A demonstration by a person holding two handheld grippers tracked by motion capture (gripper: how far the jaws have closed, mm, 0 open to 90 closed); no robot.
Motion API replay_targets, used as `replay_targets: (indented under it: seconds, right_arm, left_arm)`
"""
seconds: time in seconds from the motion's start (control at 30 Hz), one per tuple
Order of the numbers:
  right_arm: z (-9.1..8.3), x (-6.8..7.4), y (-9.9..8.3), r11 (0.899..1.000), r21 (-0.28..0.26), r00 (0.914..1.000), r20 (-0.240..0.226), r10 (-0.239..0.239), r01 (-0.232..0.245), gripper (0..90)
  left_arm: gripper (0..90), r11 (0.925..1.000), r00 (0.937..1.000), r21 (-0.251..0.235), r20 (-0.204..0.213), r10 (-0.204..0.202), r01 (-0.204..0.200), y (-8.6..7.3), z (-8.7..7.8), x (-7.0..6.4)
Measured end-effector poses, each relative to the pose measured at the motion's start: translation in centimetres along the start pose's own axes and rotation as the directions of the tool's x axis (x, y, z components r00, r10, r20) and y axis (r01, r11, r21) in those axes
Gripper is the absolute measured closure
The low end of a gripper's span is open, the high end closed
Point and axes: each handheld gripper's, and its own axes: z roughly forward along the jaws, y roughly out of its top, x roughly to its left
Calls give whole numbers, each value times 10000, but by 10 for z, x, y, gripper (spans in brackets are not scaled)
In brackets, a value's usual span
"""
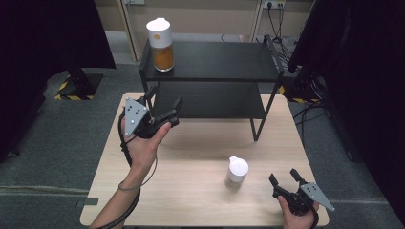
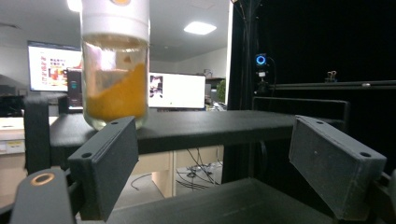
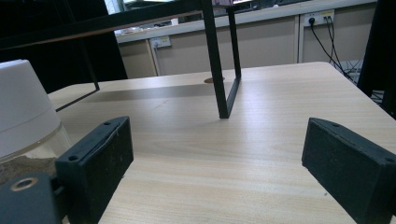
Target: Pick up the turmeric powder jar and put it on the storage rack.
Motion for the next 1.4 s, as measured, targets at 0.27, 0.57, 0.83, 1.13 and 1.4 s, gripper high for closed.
replay_targets:
  seconds: [0.27, 0.57, 0.83, 1.13, 1.4]
  right_arm:
    - [0, 0, 0, 10000, -1, 10000, -5, -14, 14, 91]
    - [0, 1, 0, 10000, 24, 10000, -10, -33, 33, 91]
    - [0, 1, 1, 10000, 55, 10000, -8, -58, 58, 91]
    - [0, 1, 1, 10000, 47, 10000, -6, -70, 70, 91]
    - [0, 1, 0, 10000, 32, 10000, -7, -72, 72, 91]
  left_arm:
    - [152, 9997, 9998, 195, -15, -176, 176, -17, -13, 0]
    - [152, 9980, 9993, 516, -105, -366, 371, -36, -26, 3]
    - [152, 9941, 9972, 795, -193, -728, 742, -56, -39, 4]
    - [151, 9903, 9958, 1059, -253, -882, 904, -73, -49, 4]
    - [152, 9826, 9936, 1478, -305, -1088, 1121, -88, -58, 8]
